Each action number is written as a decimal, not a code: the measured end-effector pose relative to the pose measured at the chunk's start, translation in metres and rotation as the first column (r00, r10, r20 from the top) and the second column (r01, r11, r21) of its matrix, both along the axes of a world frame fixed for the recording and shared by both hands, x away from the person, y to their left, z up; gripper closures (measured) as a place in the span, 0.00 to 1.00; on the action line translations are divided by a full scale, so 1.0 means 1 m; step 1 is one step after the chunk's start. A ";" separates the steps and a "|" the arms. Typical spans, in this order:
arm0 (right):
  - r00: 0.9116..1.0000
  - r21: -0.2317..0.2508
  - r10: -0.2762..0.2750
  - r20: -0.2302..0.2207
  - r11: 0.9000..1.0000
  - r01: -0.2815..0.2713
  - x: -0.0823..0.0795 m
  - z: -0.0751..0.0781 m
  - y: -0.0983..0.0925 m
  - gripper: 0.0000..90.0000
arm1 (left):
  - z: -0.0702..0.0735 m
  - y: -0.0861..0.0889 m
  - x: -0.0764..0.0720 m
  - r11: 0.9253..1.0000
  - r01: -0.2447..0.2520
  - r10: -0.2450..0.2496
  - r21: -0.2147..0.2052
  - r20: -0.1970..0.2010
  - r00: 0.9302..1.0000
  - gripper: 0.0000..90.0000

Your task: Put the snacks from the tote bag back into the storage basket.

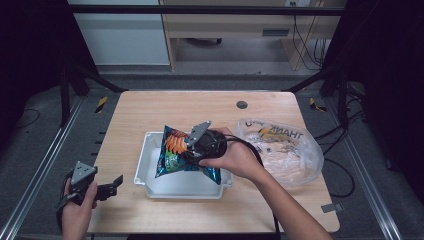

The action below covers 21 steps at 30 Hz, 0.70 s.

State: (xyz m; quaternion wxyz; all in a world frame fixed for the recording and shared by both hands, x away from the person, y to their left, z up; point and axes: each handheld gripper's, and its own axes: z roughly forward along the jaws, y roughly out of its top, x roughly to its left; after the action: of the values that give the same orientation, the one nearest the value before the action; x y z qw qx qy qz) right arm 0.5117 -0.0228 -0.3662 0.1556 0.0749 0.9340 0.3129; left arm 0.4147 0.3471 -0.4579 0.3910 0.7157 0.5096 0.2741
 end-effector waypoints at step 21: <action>0.999 -0.027 0.016 -0.030 0.999 -0.017 0.004 -0.019 0.011 0.44 | 0.000 0.000 0.000 1.000 -0.001 0.001 0.000 0.005 1.000 0.03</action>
State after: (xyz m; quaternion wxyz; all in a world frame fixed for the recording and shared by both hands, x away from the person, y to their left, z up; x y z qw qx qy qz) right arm 0.5161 -0.0120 -0.3856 0.1401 0.0699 0.9409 0.3003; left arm 0.4147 0.3476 -0.4579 0.3923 0.7149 0.5087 0.2762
